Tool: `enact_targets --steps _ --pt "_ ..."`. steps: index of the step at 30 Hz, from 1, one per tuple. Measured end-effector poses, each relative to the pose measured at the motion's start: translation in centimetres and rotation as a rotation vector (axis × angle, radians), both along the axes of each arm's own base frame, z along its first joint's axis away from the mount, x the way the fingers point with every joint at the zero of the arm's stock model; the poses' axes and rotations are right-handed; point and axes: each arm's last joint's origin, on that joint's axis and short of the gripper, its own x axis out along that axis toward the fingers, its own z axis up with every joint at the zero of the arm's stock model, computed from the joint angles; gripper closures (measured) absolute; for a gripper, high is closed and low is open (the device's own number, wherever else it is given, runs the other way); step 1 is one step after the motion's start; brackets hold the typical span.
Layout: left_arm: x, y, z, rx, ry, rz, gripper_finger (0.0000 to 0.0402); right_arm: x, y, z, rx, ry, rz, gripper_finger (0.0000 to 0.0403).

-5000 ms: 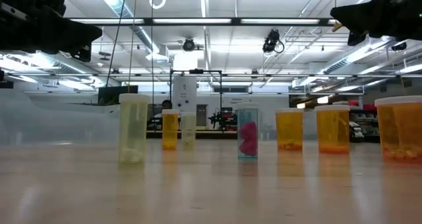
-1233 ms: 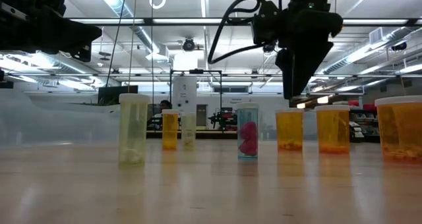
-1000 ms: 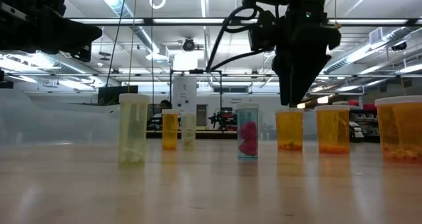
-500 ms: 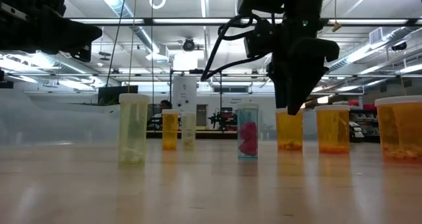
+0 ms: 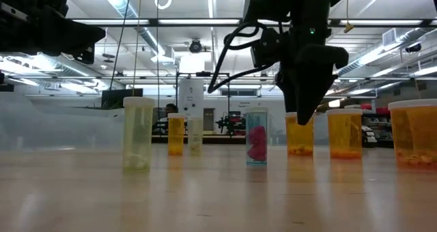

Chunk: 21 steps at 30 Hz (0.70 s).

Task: Pick and place medicine bottles into bin by pill shape (circle, oval)
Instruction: Put the big orange pill bottle into the right transparent bin

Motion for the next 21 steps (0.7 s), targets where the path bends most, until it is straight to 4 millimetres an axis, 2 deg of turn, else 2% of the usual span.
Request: enact_targets --steps 8,17,21 --pt "0.00 0.00 0.00 0.000 0.000 0.000 0.0366 0.25 0.07 -0.85 -0.003 0.024 0.008 0.0114" --pt "0.00 0.00 0.00 0.000 0.000 0.000 0.0376 0.31 -0.30 -0.83 -0.003 0.021 0.002 0.0181" --pt "0.00 0.00 0.00 0.000 0.000 0.000 0.0371 0.32 -0.54 -0.83 -0.004 0.022 0.000 0.0188"
